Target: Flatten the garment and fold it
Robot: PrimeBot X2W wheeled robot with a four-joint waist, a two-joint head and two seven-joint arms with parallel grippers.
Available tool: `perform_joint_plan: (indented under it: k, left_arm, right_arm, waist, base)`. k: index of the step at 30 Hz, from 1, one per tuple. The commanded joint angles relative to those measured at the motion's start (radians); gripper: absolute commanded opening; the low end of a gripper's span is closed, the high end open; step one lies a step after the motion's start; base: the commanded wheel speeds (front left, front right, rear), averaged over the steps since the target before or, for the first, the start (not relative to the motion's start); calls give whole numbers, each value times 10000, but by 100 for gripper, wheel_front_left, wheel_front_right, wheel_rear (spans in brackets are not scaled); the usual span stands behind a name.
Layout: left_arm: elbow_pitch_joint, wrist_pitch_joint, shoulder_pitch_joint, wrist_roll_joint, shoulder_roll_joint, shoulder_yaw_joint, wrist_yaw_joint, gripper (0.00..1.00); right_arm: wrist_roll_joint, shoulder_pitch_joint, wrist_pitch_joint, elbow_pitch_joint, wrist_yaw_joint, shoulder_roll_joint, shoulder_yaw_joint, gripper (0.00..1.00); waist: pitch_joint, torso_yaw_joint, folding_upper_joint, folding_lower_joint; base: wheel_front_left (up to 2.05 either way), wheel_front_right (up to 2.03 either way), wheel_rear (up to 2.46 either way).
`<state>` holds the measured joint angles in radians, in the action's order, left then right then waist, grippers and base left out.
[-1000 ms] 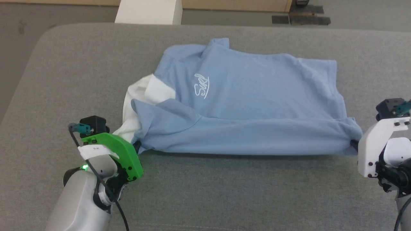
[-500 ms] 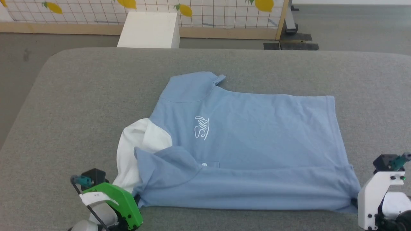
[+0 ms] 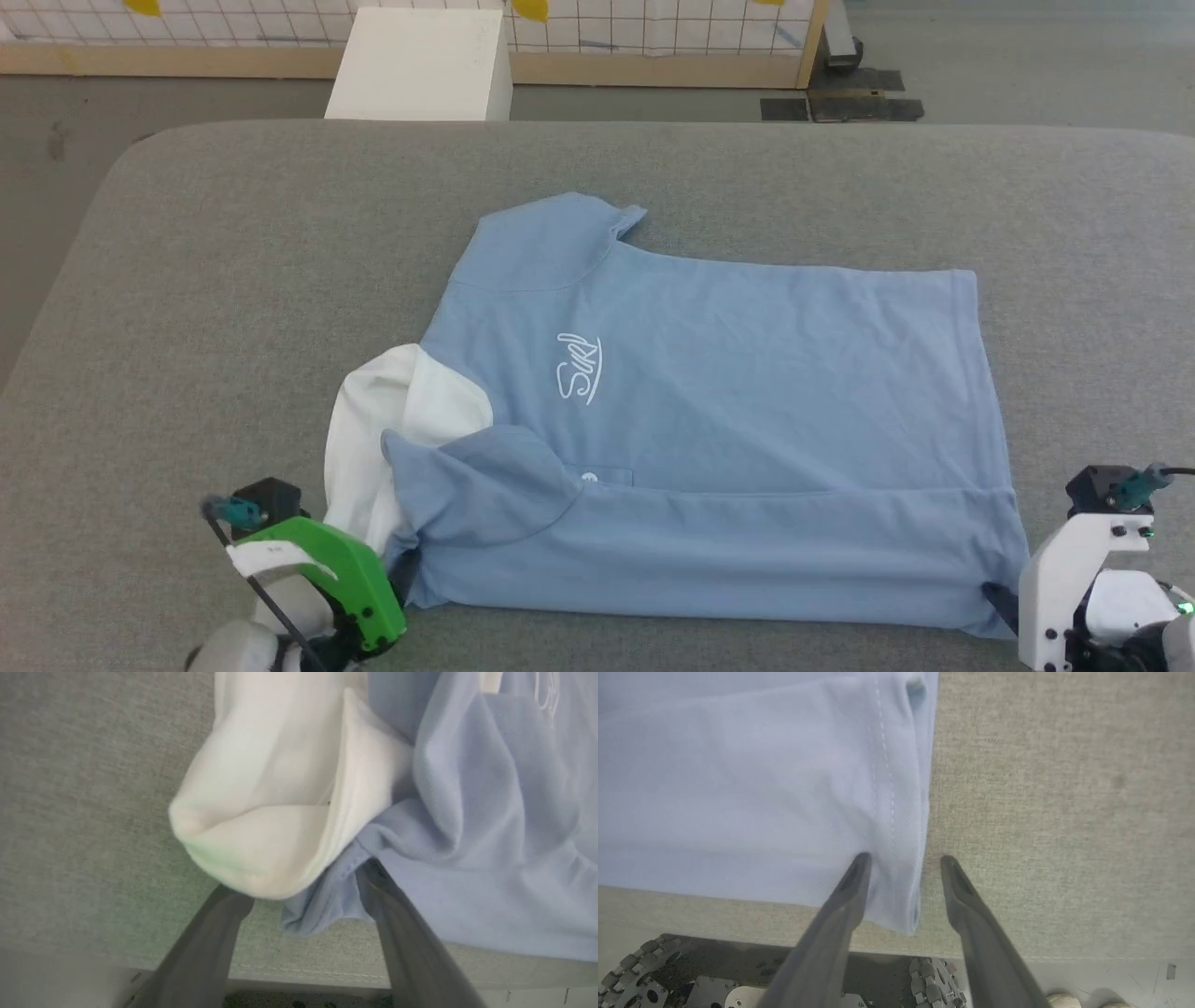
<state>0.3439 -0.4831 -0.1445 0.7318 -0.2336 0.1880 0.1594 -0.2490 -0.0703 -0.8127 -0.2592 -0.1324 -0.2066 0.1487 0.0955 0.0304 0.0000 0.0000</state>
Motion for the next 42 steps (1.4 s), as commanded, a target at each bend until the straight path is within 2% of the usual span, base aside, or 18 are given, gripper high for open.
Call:
perform_joint_plan:
  k: [1,8,13,16,22,25,28,32,38,42]
  left_arm:
    - [51,-130,-69,-22,-302,-57,57,100]
    - [-1717,-711,-426,-157,-1086,-344,414,100]
    - [-2677,-492,-945,-432,-1193,-420,630,100]
    - [-2901,468,-1336,-722,-1033,-319,285,100]
    - [-2307,3090,-1746,-1224,-675,0,-1005,100]
    - [-1707,4295,-1955,-1539,-516,115,-1370,100]
    - [-1061,5022,-2350,-1733,-359,267,-1649,100]
    - [-36,5397,-3574,-1879,-115,525,-2017,100]
    - [1640,5635,-6563,-2250,152,738,-2215,100]
    - [2840,5169,-8418,-2494,188,1042,-2376,100]
  right_arm:
    - [-121,-200,87,32,17,-73,-13,100]
    - [-781,-636,185,1205,17,-500,410,100]
    - [-704,-1284,920,2077,17,-464,1071,100]
    - [-573,-1576,1586,2340,17,-279,1290,100]
    - [-393,-1902,2973,2300,17,55,1413,100]
    - [-404,-1973,3369,2164,17,172,1373,100]
    - [-404,-2089,3571,2092,17,186,1344,100]
    - [-422,-2375,3630,2174,17,165,1296,100]
    - [-504,-3061,3628,2501,17,222,889,100]
    - [-579,-3456,3721,2620,17,297,577,100]
  waist:
    - [-128,-47,0,0]
    - [-577,-96,0,0]
    - [-726,-105,0,0]
    - [-703,-121,0,0]
    - [-366,-207,0,0]
    - [-64,-224,0,0]
    - [290,-211,0,0]
    - [1042,-185,0,0]
    - [2560,-458,0,0]
    - [3424,-855,0,0]
  base:
    - [0,0,0]
    - [0,0,0]
    - [0,0,0]
    - [0,0,0]
    - [0,0,0]
    - [0,0,0]
    - [0,0,0]
    - [0,0,0]
    - [0,0,0]
    - [0,0,0]
